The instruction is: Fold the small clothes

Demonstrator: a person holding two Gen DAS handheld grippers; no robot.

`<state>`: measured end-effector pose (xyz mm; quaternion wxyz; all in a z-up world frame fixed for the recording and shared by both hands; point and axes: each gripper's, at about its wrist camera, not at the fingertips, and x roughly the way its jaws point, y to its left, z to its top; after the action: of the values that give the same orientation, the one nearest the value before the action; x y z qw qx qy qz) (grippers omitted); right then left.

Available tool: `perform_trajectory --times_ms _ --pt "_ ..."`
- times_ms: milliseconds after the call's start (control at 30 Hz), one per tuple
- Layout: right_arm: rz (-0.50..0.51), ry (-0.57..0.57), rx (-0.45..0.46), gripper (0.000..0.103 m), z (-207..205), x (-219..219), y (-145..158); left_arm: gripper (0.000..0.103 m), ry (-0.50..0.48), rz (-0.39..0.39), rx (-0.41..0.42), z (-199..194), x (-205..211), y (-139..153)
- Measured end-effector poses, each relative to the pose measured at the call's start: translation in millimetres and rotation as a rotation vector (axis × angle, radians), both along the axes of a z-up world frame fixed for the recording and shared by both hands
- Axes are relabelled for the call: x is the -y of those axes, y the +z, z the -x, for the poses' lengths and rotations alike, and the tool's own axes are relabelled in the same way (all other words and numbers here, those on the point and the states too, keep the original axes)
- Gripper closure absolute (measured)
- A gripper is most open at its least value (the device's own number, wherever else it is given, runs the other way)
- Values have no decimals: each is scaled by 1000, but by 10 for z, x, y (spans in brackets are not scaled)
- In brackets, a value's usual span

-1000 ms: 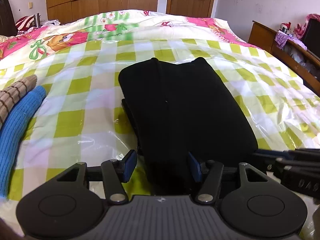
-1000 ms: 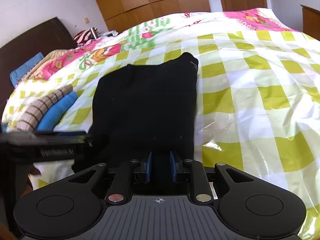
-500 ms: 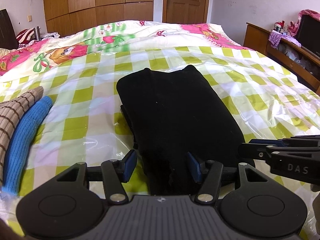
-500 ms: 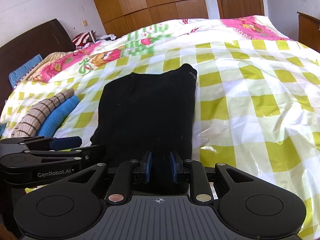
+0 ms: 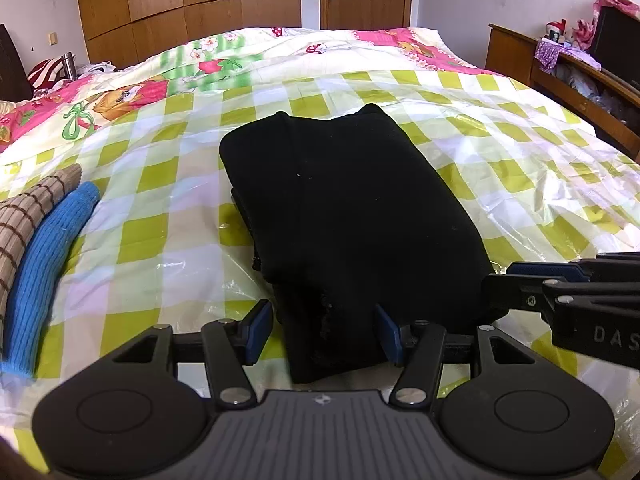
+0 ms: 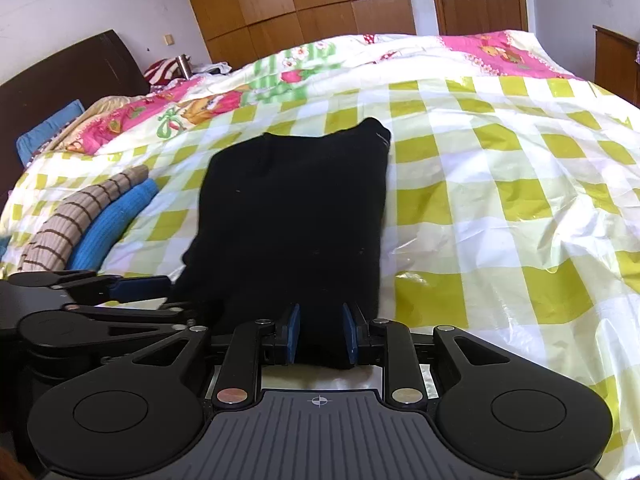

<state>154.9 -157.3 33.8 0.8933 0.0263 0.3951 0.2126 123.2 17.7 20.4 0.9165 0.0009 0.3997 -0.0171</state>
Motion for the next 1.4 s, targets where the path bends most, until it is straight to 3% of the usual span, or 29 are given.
perform_trajectory --times_ms 367,1000,1300,1400 --pt "12 -12 17 79 147 -23 99 29 15 14 27 196 -6 64" --pt "37 -20 9 78 82 -77 77 28 26 44 15 131 -58 -2" --pt "-3 -61 26 72 -66 38 117 27 66 71 96 87 -211 208" --pt "-12 -83 30 72 -213 77 121 20 86 58 141 -60 -270 323"
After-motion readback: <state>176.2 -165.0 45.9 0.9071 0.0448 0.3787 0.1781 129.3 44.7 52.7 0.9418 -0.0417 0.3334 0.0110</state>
